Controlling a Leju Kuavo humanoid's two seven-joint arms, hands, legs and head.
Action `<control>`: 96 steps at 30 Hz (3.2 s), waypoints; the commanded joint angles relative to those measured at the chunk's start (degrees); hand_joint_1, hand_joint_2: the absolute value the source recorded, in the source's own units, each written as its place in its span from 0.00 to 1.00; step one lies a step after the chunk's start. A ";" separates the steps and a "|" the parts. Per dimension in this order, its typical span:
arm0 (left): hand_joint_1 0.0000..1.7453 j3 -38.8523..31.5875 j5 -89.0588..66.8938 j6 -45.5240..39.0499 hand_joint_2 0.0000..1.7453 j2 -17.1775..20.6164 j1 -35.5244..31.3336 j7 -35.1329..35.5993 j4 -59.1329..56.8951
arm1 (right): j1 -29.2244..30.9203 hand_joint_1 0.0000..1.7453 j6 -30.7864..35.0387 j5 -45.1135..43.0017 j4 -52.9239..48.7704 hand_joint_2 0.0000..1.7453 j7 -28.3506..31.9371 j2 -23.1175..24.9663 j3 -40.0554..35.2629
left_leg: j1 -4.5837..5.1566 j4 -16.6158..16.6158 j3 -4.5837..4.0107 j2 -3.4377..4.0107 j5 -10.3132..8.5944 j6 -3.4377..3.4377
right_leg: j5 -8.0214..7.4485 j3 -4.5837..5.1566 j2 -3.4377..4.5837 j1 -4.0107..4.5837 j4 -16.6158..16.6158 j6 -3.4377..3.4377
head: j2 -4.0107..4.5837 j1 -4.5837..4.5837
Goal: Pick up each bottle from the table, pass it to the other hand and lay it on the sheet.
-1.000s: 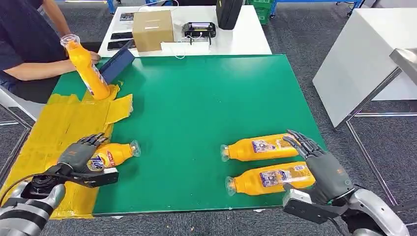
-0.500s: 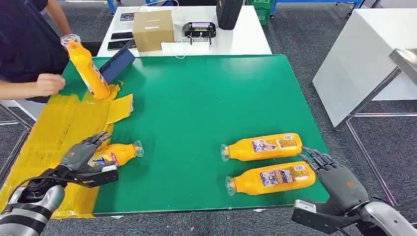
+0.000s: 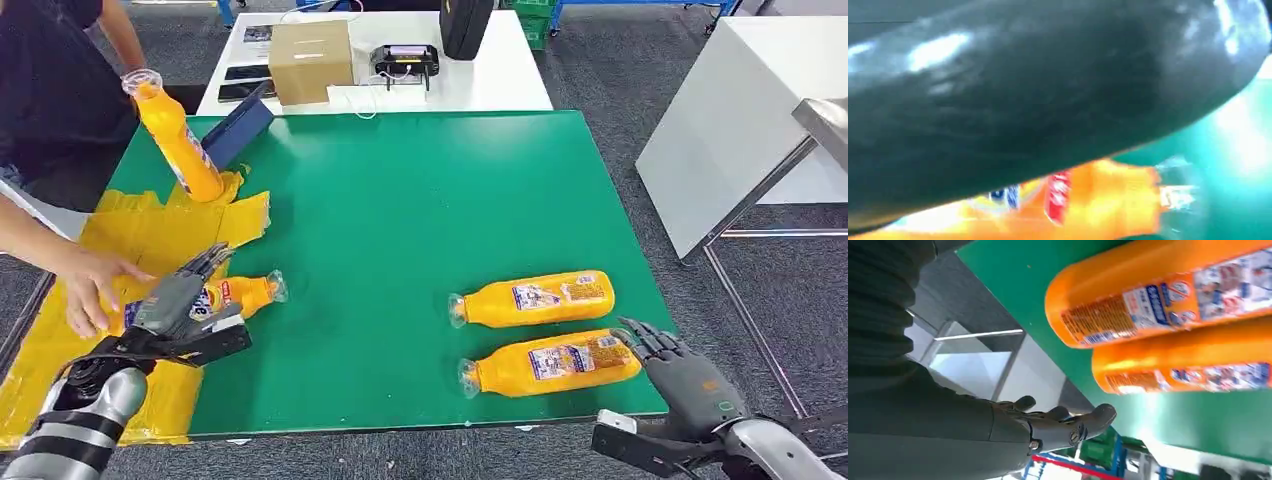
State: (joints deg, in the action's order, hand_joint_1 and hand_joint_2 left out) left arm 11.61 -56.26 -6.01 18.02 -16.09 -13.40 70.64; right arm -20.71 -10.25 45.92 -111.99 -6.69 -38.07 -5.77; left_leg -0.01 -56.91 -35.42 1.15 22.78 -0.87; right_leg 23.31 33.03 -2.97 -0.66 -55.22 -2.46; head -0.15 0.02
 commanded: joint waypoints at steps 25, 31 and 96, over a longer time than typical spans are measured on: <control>0.00 -2.31 7.82 2.33 0.00 -7.64 -0.06 -1.11 8.45 | 18.88 0.00 -1.79 7.85 24.17 1.00 1.39 12.45 -8.85 | -0.05 0.05 0.22 0.08 0.07 0.05 | 0.04 -0.25 0.29 0.03 0.08 0.07 | 0.00 0.00; 0.00 -2.31 7.82 2.33 0.00 -7.64 -0.06 -1.11 8.45 | 18.88 0.00 -1.79 7.85 24.17 1.00 1.39 12.45 -8.85 | -0.06 0.02 0.15 0.03 0.05 0.04 | 0.02 -0.20 0.24 0.05 0.06 0.06 | 0.00 0.00; 0.00 8.38 64.68 24.18 1.00 -18.98 16.01 5.62 35.09 | 17.22 1.00 6.23 -33.44 8.06 1.00 7.63 36.04 -15.13 | -0.10 -0.01 0.82 0.41 0.63 0.14 | 0.46 -0.75 0.48 0.04 -0.02 0.21 | 0.00 0.07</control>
State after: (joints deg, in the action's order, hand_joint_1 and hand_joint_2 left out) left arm 11.41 12.06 19.71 0.79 -0.24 -5.84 100.94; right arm -8.27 -2.32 12.70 -109.74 2.49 -4.37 -15.59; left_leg -0.07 -56.90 -34.68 1.54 23.34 -0.78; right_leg 23.74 32.34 -2.71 -0.64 -55.25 -2.31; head -0.15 0.09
